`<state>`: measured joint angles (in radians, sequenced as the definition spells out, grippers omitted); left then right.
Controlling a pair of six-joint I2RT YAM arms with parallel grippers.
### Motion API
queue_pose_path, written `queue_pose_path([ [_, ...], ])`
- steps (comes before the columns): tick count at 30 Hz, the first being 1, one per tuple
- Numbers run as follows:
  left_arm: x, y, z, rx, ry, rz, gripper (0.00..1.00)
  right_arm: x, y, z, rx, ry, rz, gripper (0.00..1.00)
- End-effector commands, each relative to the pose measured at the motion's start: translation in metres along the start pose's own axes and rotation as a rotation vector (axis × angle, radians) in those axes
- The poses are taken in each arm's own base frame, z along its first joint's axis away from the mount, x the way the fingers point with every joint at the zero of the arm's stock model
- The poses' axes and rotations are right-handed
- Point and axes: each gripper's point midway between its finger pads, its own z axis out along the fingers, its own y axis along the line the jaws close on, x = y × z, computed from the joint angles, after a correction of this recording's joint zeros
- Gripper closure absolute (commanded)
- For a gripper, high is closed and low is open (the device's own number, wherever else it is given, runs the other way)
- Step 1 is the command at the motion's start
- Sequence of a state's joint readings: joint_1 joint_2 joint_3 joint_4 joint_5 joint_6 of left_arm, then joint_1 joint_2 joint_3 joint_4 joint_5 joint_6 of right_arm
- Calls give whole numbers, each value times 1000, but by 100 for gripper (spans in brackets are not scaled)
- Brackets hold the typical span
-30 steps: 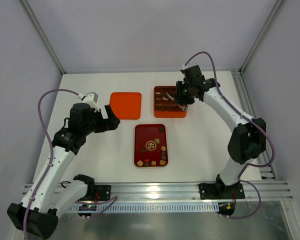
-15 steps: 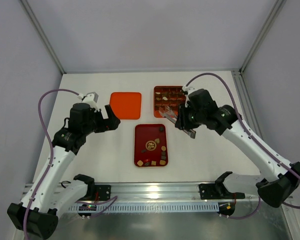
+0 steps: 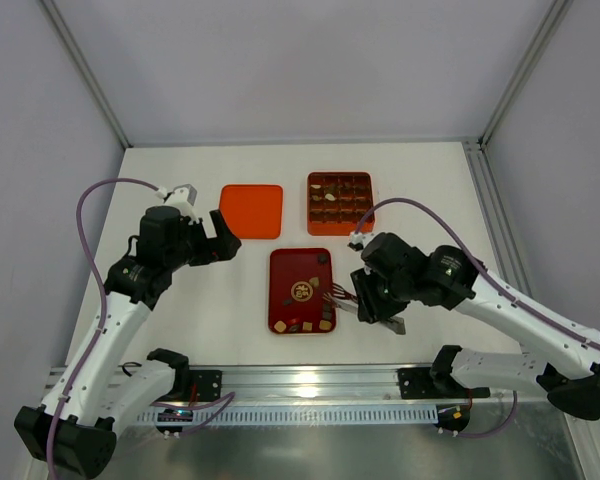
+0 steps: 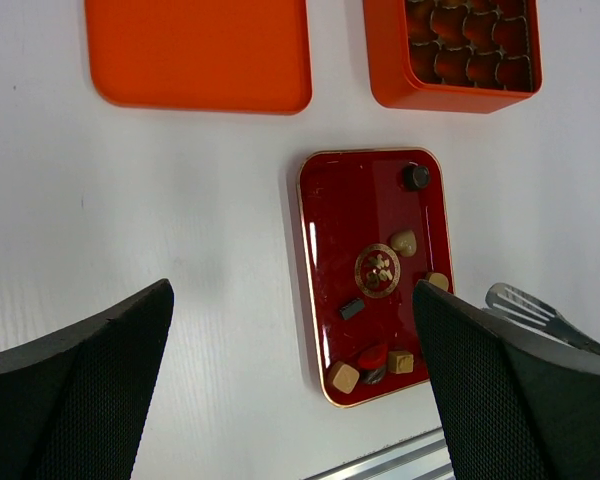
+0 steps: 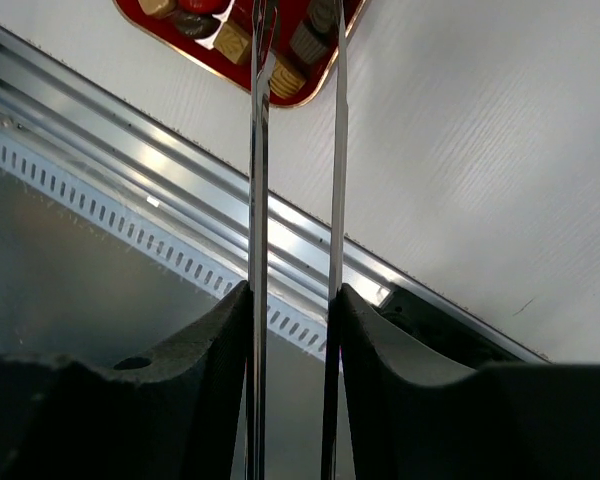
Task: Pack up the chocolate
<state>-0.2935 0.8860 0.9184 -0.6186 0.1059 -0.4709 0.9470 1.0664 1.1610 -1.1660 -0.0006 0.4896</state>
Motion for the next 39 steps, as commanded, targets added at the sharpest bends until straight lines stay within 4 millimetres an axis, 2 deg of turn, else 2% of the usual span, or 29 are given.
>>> queue_pose_path([
  [1,-5,-4,-2,18,-21,-1,0,15,4,-7,-13,51,-29,59],
  [11,-4,-2,0,10,-16,-2,0,34,9,-1,-17,128,-106,57],
  [23,-4,-2,0,7,-17,-2,0,37,20,12,-26,165,-158,57],
  [39,-5,-2,-1,7,-20,0,0,39,23,24,-18,195,-177,59],
])
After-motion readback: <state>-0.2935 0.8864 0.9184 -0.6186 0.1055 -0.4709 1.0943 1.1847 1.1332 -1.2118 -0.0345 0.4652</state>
